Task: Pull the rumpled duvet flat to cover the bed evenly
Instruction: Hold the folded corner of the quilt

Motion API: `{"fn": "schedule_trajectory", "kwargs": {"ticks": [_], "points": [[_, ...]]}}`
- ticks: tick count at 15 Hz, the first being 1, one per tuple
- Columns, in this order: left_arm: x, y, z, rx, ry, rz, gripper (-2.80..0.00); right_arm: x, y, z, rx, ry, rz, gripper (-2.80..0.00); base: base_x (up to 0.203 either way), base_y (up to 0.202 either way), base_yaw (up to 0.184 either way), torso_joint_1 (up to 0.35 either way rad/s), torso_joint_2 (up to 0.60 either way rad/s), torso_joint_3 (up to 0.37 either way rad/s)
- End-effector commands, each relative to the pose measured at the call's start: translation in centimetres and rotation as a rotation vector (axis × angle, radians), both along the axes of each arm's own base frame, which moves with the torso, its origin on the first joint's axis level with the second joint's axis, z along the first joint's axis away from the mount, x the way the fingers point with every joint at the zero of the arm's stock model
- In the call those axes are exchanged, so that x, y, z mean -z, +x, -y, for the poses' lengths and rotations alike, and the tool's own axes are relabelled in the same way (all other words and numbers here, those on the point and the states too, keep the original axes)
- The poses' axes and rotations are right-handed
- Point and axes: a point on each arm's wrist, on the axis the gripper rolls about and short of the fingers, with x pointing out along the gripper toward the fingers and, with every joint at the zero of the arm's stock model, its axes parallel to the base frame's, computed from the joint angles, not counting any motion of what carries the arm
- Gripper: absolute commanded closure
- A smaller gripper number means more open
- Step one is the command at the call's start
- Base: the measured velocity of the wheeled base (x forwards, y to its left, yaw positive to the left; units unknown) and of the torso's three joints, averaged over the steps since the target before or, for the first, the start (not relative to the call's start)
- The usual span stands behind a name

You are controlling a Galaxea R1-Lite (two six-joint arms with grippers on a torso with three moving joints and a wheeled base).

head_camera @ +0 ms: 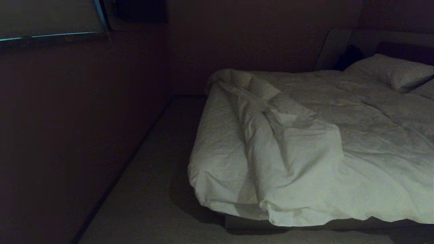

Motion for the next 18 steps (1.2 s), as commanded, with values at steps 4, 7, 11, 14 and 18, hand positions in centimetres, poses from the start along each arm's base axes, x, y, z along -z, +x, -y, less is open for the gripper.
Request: {"fn": "schedule_trajectory", "kwargs": {"ticks": [4,7,11,14,18], "points": [[0.04,0.01,0.00,-0.002,0.001,-0.003,0.00,-0.01,0.01,0.00,0.000,0.000,-0.001,0.00,0.151,0.000,0.000,0.003,0.00,0.002],[0.03,0.01,0.00,-0.002,-0.002,-0.001,0.00,0.00,0.00,0.00,0.000,0.000,0.001,0.00,0.199,0.000,0.002,0.004,0.00,0.005],[0.03,0.01,0.00,-0.002,-0.007,-0.001,0.00,-0.01,-0.01,0.00,0.000,0.000,0.001,0.00,0.066,0.000,0.001,0.005,0.00,0.001],[0.03,0.01,0.00,-0.001,-0.007,-0.001,0.00,0.03,0.01,0.00,0.000,0.000,-0.001,0.00,0.000,0.000,0.000,0.000,0.00,0.000],[0.03,0.01,0.00,-0.001,-0.007,-0.001,0.00,-0.01,-0.01,0.00,0.000,0.000,0.001,0.00,0.000,0.000,0.000,0.000,0.00,0.000]]}}
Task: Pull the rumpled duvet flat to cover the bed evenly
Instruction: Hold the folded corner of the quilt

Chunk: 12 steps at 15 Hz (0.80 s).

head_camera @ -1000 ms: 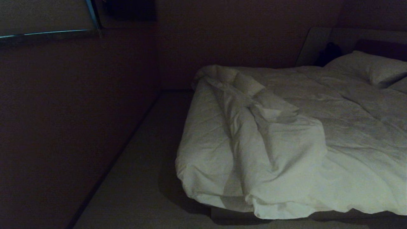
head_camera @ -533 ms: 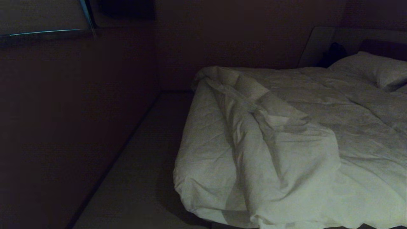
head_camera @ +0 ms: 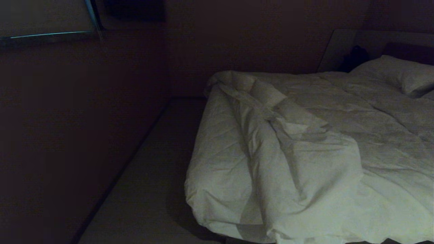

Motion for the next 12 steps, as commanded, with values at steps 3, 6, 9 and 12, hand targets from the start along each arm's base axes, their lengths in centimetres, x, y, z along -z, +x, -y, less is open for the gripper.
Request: {"fn": "schedule_trajectory", "kwargs": {"ticks": [3,6,9,12], "points": [[0.00,0.00,0.00,0.000,0.001,0.000,0.00,-0.01,0.01,0.00,-0.001,-0.001,-0.001,0.00,0.000,0.000,0.000,0.000,0.00,0.000],[0.00,0.00,0.00,0.000,0.001,0.000,0.00,0.05,0.02,0.01,0.002,0.003,-0.004,0.00,0.000,0.000,0.000,0.000,0.00,0.000],[0.00,0.00,0.00,0.000,0.001,0.000,0.00,0.05,0.01,0.01,0.002,0.003,-0.002,0.00,0.000,0.000,0.000,0.000,0.00,0.000],[-0.01,0.00,0.00,0.000,0.001,0.001,0.00,0.04,0.02,0.00,0.002,0.002,-0.003,0.00,0.000,0.000,0.000,0.000,0.00,0.000]]}}
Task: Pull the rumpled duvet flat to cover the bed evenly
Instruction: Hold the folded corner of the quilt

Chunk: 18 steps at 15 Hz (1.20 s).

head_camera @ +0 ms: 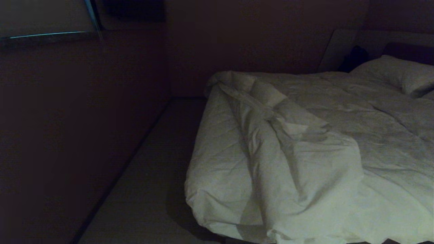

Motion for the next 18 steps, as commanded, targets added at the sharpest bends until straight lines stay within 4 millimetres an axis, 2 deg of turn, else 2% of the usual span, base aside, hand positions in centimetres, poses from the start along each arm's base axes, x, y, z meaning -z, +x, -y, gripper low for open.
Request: {"fn": "schedule_trajectory", "kwargs": {"ticks": [1,7,9,12,14,18], "points": [[0.0,0.0,0.0,0.000,0.001,0.000,0.00,0.0,0.0,0.0,-0.001,0.001,-0.001,0.00,0.000,0.000,0.000,0.000,0.00,0.000],[0.0,0.0,0.0,0.000,0.001,0.000,0.00,-0.1,0.0,0.0,-0.002,-0.010,-0.005,0.00,0.000,0.000,0.000,0.000,0.00,0.000],[0.0,0.0,0.0,0.000,0.001,0.000,0.00,-0.8,-0.2,0.0,-0.008,-0.009,0.016,0.00,0.000,0.000,0.000,0.000,0.00,0.000],[0.0,0.0,0.0,0.000,0.001,0.000,0.00,-4.8,-0.3,-0.1,-0.050,0.031,0.015,0.00,0.000,0.000,0.000,0.000,0.00,0.000],[0.0,0.0,0.0,0.000,0.001,0.000,0.00,-7.5,1.1,-0.2,-0.097,0.076,-0.051,0.00,0.000,0.000,0.000,0.000,0.00,0.000],[0.0,0.0,0.0,0.000,0.001,0.000,0.00,-11.8,5.3,-0.3,-0.134,0.182,-0.149,0.00,0.000,0.000,0.000,0.000,0.00,0.000]]}}
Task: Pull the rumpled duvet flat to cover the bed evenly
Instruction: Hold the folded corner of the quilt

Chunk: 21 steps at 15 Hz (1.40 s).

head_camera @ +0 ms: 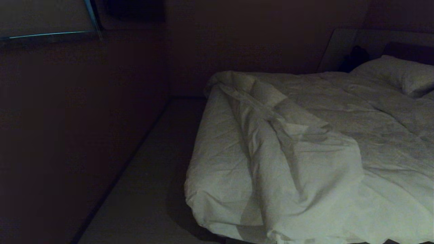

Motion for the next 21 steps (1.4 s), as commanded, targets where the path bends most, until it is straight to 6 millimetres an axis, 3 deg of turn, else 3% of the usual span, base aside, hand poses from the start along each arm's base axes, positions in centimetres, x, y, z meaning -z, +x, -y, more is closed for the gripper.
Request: {"fn": "schedule_trajectory", "kwargs": {"ticks": [1,3,5,8,13,14,17,19,21], "points": [[0.0,0.0,0.0,0.000,0.000,0.000,0.00,-2.2,4.0,-0.1,-0.018,0.089,-0.099,0.00,0.000,0.000,0.000,0.000,0.00,0.000],[0.0,0.0,0.0,0.000,0.000,0.001,0.00,-3.2,4.5,-0.1,-0.020,0.116,-0.068,0.00,0.000,0.000,0.000,0.000,0.00,0.000],[0.0,0.0,0.0,0.000,0.000,0.000,0.00,-4.4,6.6,0.0,-0.012,0.136,-0.075,0.00,0.000,0.000,0.000,0.000,0.00,0.000],[0.0,0.0,0.0,0.000,0.000,0.000,0.00,-4.6,14.5,0.1,0.012,0.173,-0.226,0.00,0.000,0.000,0.000,0.000,0.00,0.000],[0.0,0.0,0.0,0.000,0.000,0.000,0.00,-5.2,27.3,1.1,0.077,0.294,-0.300,0.00,0.000,0.000,0.000,0.000,0.00,0.000],[0.0,0.0,0.0,0.000,0.000,0.000,0.00,-5.5,28.7,1.4,0.087,0.316,-0.283,0.00,0.000,0.000,0.000,0.000,0.00,0.000],[0.0,0.0,0.0,0.000,0.000,0.000,0.00,-3.6,33.2,3.2,0.142,0.335,-0.323,0.00,0.000,0.000,0.000,0.000,0.00,0.000],[0.0,0.0,0.0,0.000,0.000,0.000,0.00,-3.0,35.0,4.4,0.163,0.340,-0.326,0.00,0.000,0.000,0.000,0.000,0.00,0.000],[0.0,0.0,0.0,0.000,0.000,0.000,0.00,-2.9,35.3,4.7,0.167,0.341,-0.326,0.00,0.000,0.000,0.000,0.000,0.00,0.000]]}}
